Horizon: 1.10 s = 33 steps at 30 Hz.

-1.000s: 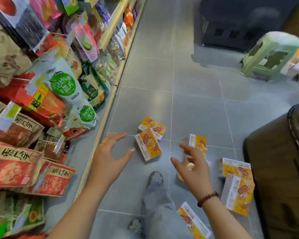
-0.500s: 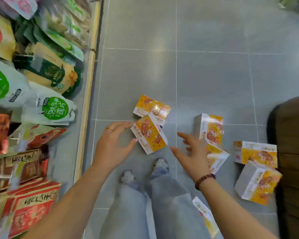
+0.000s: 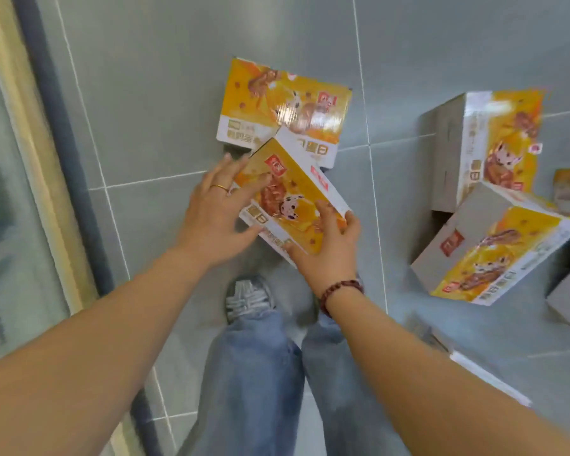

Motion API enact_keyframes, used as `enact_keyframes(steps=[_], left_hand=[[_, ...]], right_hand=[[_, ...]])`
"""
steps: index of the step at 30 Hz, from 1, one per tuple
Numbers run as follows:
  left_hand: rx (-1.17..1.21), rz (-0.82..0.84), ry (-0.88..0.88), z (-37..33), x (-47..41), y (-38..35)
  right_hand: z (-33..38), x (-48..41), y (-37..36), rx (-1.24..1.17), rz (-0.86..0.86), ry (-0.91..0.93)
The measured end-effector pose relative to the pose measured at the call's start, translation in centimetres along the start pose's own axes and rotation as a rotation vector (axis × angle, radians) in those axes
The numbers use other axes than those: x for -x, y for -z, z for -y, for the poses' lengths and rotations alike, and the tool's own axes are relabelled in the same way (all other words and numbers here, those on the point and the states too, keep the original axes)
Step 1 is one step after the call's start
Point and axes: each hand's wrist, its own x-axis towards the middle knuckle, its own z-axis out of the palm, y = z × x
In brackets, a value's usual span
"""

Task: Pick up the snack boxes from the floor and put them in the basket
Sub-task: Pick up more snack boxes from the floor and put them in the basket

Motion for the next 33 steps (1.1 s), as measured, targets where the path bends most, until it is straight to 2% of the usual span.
enact_keyframes(steps=[4,8,12,22,27,33], left_hand=[[-0.055,0.003,-0.106,3.2,-1.8,-3.6],[-0.08,0.065,-0.162,5.2,-3.0,-5.5],[0.011,0.089,-0.142,5.9,-3.4,-6.5],[0.072,0.077,-0.097,5.9,-3.1,-7.5],[0.055,0.081,-0.055,5.2,-2.7,-7.8],[0.011,0.096,-0.001,3.6,-2.7,-6.2]], right_hand=[[-2.7,-2.1,-3.4,0.063,-0.117,-0.109],[-5.3,-2.8,-5.8,0.138,-0.229,-0.072],[-6.5,-2.8,-7.3,0.213,-0.302,-0.06],[-7.0,-3.3,-7.6,0.173,-0.321,-0.164],[-7.5,-3.5,-7.3,-0.019,-0.301,-0.029],[-6.6,-3.0,-4.8,0.068,-0.259,0.041]])
